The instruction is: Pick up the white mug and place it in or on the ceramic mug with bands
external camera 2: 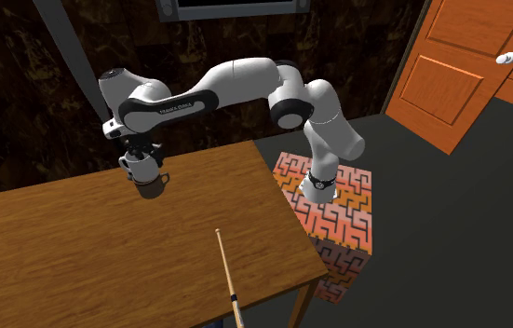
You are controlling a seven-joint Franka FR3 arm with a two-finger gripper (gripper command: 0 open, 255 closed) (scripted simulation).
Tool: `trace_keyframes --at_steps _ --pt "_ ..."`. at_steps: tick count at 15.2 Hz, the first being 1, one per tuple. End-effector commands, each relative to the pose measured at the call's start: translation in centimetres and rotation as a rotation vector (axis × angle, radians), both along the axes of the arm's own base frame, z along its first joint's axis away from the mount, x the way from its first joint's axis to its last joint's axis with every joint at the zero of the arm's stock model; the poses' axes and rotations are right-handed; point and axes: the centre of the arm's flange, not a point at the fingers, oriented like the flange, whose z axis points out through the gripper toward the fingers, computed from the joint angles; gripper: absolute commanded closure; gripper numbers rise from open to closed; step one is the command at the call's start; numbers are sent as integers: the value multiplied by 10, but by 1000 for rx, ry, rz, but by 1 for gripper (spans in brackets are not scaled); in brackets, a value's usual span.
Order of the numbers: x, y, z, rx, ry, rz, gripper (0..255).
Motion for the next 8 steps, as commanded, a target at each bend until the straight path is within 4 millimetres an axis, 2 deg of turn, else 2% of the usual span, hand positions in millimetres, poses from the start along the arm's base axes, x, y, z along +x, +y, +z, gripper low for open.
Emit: trace_keyframes --at_steps 1,4,8 --pt "0 0 -1 1 1 0 0" --pt "0 0 0 1 1 0 0" --pt "2 1 50 1 1 0 0"
